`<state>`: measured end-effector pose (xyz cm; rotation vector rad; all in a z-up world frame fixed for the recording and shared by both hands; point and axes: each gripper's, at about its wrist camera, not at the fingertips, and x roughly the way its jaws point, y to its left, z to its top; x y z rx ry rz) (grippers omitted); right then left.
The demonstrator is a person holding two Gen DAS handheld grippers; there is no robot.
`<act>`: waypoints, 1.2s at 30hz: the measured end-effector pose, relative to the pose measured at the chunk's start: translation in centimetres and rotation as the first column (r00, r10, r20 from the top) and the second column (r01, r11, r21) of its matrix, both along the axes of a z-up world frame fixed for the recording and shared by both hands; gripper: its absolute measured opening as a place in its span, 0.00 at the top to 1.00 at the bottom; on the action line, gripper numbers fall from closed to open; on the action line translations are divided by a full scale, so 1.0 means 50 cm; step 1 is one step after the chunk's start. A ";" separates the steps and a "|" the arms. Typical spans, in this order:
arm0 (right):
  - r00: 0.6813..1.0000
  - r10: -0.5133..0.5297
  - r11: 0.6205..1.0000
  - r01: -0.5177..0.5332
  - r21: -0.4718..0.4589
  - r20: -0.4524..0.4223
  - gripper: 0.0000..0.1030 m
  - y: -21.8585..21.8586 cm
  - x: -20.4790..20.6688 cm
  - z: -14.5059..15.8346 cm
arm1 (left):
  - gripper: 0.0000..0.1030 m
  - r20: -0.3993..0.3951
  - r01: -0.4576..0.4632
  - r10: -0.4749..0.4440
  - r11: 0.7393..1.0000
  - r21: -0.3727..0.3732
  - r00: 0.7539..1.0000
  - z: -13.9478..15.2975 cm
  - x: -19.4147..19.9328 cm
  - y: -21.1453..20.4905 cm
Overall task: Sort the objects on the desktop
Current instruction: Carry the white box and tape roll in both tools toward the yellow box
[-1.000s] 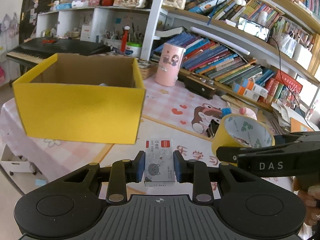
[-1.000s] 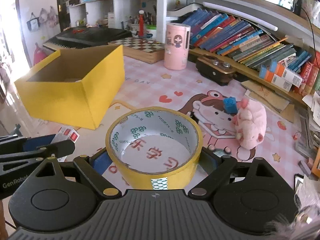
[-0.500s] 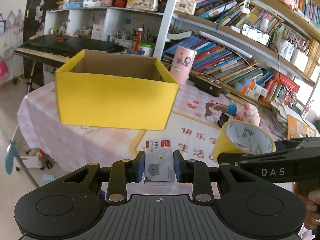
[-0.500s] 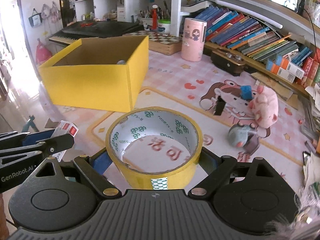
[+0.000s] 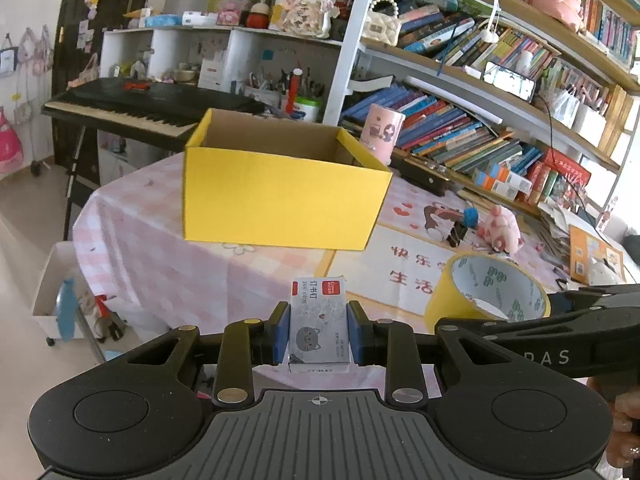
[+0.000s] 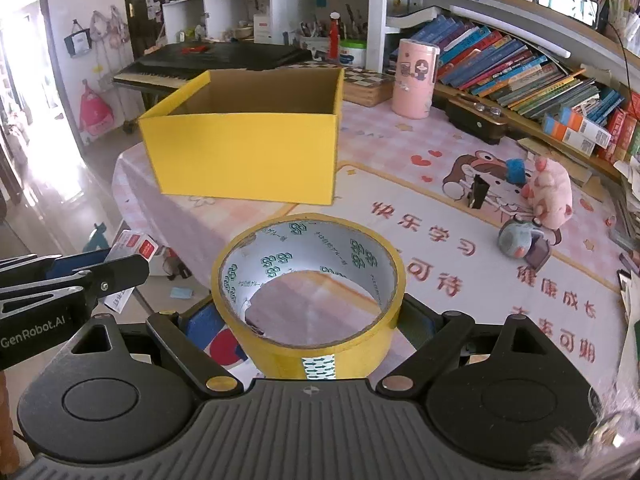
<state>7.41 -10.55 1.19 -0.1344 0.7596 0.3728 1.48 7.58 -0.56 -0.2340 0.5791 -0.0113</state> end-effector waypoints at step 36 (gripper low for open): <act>0.998 0.059 0.998 -0.058 0.002 -0.016 0.13 0.136 -0.092 -0.011 | 0.73 0.015 -0.051 0.050 0.999 0.004 0.999 -0.001 -0.098 0.110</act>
